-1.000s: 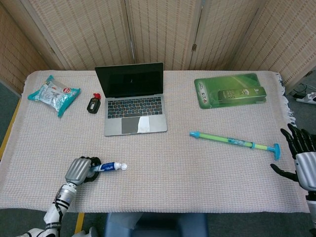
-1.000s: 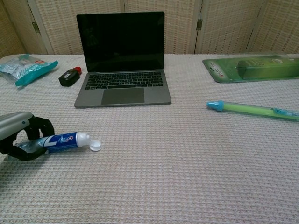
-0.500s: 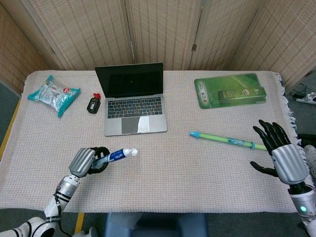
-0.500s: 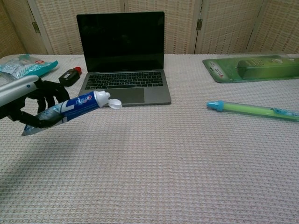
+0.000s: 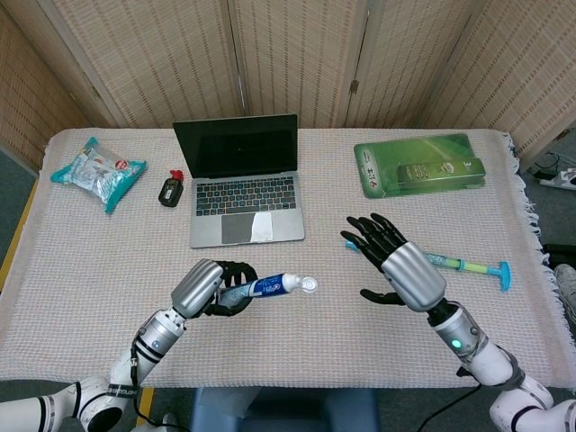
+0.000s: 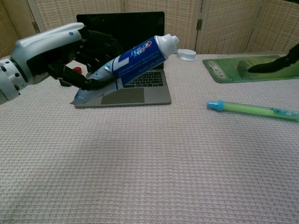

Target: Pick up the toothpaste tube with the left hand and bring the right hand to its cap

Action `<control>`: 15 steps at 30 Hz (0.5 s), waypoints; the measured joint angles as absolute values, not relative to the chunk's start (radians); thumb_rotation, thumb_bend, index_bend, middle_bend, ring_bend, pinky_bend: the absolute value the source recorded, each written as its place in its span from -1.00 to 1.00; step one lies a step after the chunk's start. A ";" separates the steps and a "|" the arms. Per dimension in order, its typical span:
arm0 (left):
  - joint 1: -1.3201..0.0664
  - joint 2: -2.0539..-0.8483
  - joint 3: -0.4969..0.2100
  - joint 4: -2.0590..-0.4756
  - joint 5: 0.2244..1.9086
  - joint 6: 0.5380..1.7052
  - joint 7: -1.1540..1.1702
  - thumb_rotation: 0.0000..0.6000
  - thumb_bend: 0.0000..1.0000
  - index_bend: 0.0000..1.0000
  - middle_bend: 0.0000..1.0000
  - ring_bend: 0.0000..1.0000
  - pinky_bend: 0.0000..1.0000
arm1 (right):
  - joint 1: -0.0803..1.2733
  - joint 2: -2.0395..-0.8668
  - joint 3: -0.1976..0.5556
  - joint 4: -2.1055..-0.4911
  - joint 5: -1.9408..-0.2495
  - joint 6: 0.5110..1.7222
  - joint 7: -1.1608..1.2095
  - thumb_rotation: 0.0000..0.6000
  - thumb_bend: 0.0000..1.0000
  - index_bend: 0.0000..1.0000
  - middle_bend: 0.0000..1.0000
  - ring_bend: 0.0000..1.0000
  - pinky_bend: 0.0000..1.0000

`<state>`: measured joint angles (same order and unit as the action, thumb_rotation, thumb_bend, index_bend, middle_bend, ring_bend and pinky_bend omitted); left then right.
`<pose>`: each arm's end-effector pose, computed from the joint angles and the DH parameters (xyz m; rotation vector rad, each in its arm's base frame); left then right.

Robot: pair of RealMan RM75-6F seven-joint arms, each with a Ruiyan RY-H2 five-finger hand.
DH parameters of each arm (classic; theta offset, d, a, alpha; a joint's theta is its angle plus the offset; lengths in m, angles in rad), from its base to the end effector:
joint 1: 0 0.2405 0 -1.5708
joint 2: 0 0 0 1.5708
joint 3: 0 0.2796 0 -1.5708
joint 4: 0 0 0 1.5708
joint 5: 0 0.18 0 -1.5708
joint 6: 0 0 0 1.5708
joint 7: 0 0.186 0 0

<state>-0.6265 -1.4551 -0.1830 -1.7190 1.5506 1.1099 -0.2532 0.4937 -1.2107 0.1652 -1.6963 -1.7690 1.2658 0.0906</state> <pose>-0.0938 0.3285 0.0445 -1.8435 -1.2828 -1.6062 -0.1397 -0.3129 0.1312 1.8859 -0.7182 1.4297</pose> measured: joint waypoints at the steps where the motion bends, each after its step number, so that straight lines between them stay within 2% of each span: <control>1: -0.632 -1.453 -0.187 -1.731 1.541 1.104 -0.252 1.00 0.40 0.62 0.63 0.48 0.51 | 0.504 -1.225 0.169 -1.694 -1.769 1.262 0.086 1.00 -0.59 -1.00 -1.00 -1.00 -1.00; 15: -0.665 -1.435 -0.194 -1.787 1.489 1.078 -0.236 1.00 0.43 0.64 0.65 0.49 0.51 | 0.622 -1.365 0.202 -1.622 -1.771 1.253 0.098 1.00 -0.59 -1.00 -1.00 -1.00 -1.00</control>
<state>-0.6649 -1.4354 -0.1943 -1.7866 1.4892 1.0775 -0.2360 0.6215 -1.3649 0.2022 -1.6218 -1.7711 1.2526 0.0979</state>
